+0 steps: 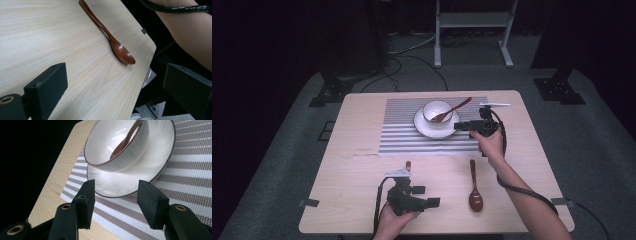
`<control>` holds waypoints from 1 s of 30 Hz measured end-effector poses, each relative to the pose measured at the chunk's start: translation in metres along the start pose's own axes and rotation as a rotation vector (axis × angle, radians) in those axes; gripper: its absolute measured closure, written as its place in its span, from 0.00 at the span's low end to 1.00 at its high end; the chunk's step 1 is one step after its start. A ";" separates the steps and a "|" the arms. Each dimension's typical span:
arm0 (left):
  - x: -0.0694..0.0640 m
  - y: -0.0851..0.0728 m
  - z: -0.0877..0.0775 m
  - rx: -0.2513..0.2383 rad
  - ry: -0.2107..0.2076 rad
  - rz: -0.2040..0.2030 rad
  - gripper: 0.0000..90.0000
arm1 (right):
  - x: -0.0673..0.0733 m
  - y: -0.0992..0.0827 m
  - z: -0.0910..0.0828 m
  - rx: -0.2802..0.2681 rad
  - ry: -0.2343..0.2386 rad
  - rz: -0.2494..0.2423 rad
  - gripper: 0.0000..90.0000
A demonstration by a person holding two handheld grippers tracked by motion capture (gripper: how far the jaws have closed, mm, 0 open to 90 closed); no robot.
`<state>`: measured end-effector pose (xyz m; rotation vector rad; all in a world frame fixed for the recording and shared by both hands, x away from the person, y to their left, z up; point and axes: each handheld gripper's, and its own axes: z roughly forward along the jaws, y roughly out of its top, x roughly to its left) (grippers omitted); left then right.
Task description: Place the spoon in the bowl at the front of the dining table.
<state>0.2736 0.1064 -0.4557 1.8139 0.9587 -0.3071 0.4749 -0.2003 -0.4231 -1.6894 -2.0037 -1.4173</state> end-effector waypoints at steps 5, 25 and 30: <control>0.000 0.000 0.000 0.001 0.001 -0.002 0.05 | 0.002 -0.007 0.001 0.027 0.002 -0.021 0.50; 0.002 0.000 -0.002 -0.005 0.009 -0.004 0.05 | 0.012 -0.028 -0.002 0.103 0.018 -0.099 0.46; 0.003 0.000 -0.003 -0.010 0.009 -0.006 0.05 | 0.014 -0.034 -0.003 0.122 0.023 -0.125 0.46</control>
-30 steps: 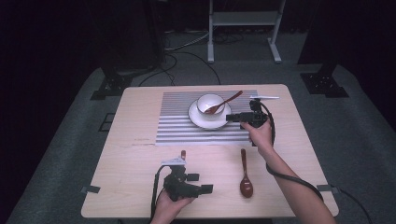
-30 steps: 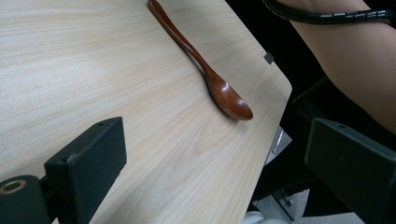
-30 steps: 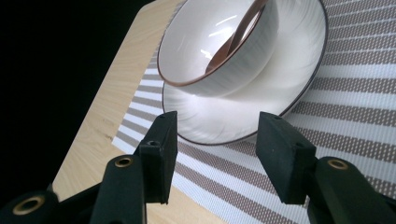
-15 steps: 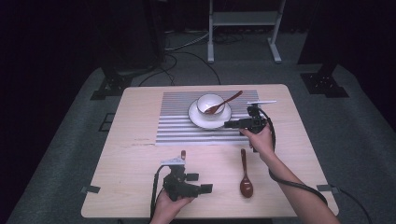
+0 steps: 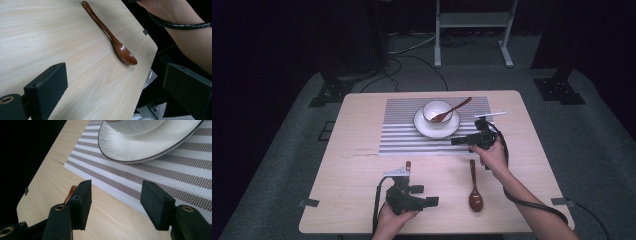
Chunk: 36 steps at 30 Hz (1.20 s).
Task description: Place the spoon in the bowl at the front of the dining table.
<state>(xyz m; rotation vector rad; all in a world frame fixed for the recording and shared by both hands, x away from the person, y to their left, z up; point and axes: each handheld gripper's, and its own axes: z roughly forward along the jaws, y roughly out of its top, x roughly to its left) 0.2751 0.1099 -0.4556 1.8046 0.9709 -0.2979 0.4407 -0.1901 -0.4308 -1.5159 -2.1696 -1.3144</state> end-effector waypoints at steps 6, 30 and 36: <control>0.000 0.000 -0.001 -0.003 0.002 -0.001 0.05 | 0.001 -0.007 -0.002 0.016 0.010 -0.019 0.45; 0.001 0.000 -0.001 -0.005 0.007 -0.004 0.05 | -0.007 -0.043 -0.027 0.017 0.034 -0.035 0.43; 0.001 0.000 -0.001 -0.005 0.009 -0.005 0.05 | -0.009 -0.050 -0.028 0.009 0.048 -0.032 0.42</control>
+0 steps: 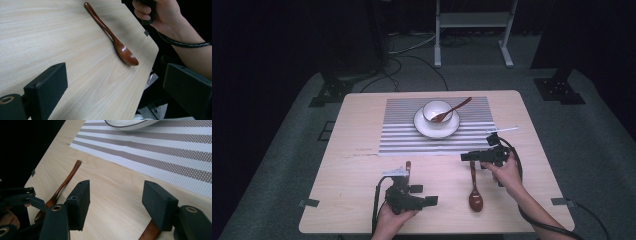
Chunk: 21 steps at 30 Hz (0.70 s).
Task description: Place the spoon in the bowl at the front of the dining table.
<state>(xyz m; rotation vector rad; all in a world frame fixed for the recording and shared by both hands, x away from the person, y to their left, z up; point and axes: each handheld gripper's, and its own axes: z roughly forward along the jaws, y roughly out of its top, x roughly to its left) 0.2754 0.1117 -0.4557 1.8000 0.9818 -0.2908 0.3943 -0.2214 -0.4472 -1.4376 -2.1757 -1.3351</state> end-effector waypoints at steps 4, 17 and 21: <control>0.000 0.000 0.000 0.000 0.001 0.003 0.05 | -0.001 -0.006 -0.001 -0.003 0.006 0.005 0.42; 0.001 -0.001 0.000 0.001 0.001 0.003 0.05 | -0.004 -0.023 -0.010 -0.023 0.030 0.019 0.41; 0.001 -0.001 0.000 0.001 0.001 0.003 0.05 | -0.006 -0.032 -0.014 -0.038 0.026 0.008 0.41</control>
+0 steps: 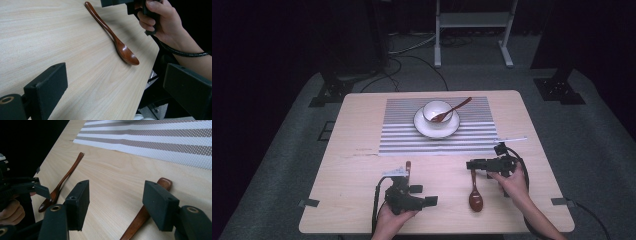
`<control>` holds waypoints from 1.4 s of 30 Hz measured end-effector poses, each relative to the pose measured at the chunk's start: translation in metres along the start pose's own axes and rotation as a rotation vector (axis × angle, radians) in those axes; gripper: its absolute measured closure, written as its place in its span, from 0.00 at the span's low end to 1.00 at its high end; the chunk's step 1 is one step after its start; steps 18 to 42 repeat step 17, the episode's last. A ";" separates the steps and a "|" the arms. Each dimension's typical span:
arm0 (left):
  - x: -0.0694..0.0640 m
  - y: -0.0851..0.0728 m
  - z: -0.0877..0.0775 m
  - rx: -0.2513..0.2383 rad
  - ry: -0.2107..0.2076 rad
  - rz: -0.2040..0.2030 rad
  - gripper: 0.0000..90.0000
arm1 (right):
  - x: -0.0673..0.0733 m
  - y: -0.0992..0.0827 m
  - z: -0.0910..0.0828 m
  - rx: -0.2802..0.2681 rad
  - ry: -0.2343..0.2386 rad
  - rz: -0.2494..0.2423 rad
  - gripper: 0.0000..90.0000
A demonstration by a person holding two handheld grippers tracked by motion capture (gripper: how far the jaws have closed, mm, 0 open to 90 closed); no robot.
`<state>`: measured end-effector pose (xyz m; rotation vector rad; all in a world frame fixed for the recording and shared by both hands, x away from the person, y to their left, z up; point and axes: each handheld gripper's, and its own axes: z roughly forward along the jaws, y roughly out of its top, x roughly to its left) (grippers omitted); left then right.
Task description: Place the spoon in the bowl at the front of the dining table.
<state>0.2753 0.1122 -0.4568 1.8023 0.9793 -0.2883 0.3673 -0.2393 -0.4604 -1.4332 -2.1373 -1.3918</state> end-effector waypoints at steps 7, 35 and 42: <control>0.000 0.000 0.000 0.002 0.003 0.003 0.05 | 0.001 -0.008 -0.005 -0.015 0.011 -0.004 0.41; -0.001 0.000 0.001 0.003 0.006 0.013 0.05 | 0.001 -0.029 -0.013 -0.087 0.078 0.001 0.35; -0.001 0.000 0.001 0.003 0.006 0.013 0.05 | 0.001 -0.029 -0.013 -0.087 0.078 0.001 0.35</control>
